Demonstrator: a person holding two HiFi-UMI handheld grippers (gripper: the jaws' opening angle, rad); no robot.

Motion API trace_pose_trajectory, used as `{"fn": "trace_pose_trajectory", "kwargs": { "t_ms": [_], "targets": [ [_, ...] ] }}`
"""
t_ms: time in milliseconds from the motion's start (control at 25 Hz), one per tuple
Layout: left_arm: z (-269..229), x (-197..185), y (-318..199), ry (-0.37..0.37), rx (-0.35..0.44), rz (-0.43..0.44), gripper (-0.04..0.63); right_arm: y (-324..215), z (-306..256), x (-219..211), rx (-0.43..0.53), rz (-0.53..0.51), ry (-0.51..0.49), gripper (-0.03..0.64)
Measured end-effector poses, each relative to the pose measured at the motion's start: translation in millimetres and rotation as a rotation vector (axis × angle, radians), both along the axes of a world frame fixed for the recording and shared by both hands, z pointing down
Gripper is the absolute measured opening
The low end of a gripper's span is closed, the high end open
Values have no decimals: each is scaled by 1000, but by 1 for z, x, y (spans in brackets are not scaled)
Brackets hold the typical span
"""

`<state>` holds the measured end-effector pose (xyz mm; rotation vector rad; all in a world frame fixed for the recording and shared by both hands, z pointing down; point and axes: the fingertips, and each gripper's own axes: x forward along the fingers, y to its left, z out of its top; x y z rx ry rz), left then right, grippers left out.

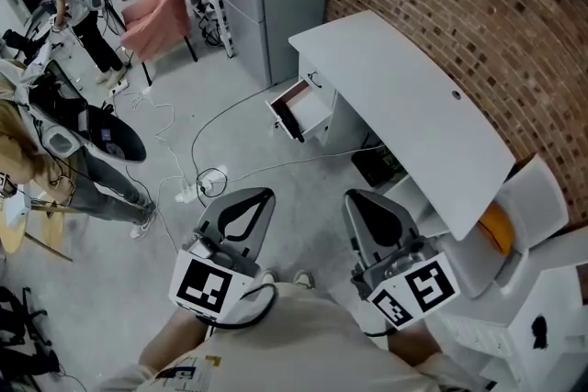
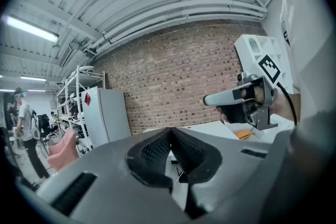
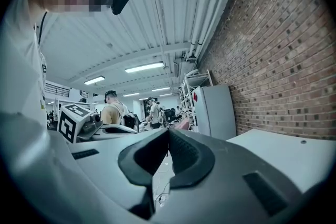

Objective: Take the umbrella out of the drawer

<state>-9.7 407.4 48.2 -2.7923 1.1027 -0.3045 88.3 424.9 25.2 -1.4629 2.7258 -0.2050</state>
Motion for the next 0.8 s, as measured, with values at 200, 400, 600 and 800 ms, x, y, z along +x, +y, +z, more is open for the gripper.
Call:
{"fn": "trace_pose_trajectory", "kwargs": {
  "t_ms": [200, 400, 600, 800],
  "targets": [
    [6, 4, 9, -10, 2, -13, 8, 8, 6, 3, 2, -17, 6, 8],
    [8, 22, 0, -11, 5, -32, 8, -2, 12, 23, -7, -27, 16, 8],
    [8, 26, 4, -14, 8, -58, 8, 0, 15, 32, -15, -31, 36, 8],
    [7, 30, 9, -28, 2, -57, 8, 0, 15, 34, -25, -33, 25, 8]
  ]
}}
